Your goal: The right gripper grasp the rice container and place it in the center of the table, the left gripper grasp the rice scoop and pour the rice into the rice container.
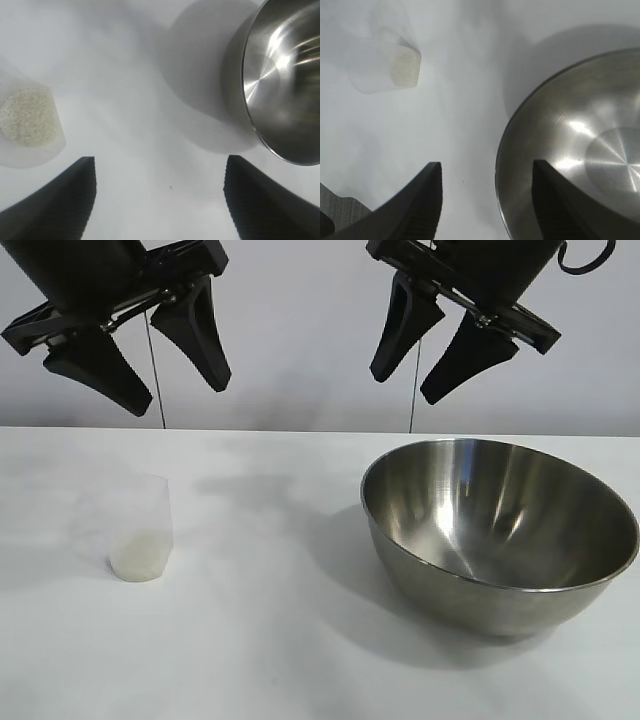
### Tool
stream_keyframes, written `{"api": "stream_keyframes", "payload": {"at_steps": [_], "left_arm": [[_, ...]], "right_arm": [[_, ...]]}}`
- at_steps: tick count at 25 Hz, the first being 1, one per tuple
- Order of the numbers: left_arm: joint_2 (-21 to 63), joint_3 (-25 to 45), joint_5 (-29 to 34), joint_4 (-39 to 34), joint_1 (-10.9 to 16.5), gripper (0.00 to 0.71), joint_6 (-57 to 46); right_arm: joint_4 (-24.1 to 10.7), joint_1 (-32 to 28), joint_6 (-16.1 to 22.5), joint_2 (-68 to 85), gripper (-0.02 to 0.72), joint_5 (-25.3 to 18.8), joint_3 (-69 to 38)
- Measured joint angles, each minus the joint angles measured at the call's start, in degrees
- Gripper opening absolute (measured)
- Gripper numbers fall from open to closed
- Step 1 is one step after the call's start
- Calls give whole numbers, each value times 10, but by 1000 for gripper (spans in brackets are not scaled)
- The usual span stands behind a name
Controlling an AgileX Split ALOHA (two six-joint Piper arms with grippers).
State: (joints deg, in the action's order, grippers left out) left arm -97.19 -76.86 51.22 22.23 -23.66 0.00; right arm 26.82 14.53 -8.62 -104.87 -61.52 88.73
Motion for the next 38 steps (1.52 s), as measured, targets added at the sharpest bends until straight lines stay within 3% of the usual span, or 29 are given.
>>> {"api": "stream_keyframes", "payload": {"at_steps": [7,10,15,20,23,28,38], "left_arm": [[0,0,0,-1,0,521,0],[0,0,0,-1,0,521,0],[0,0,0,-1,0,521,0],[0,0,0,-1,0,521,0],[0,0,0,-1,0,521,0],[0,0,0,-1,0,521,0],[0,0,-1,-1,0,521,0]], "right_arm": [[-35,0,-2,2,370,0,1],[-73,-12,1,15,370,-20,17],[-169,-54,30,51,370,-79,39],[-238,-88,61,55,370,-90,39],[-243,-100,58,52,385,-92,39],[-245,-120,56,24,497,-92,39],[-228,-120,29,-72,452,-87,-4]]}}
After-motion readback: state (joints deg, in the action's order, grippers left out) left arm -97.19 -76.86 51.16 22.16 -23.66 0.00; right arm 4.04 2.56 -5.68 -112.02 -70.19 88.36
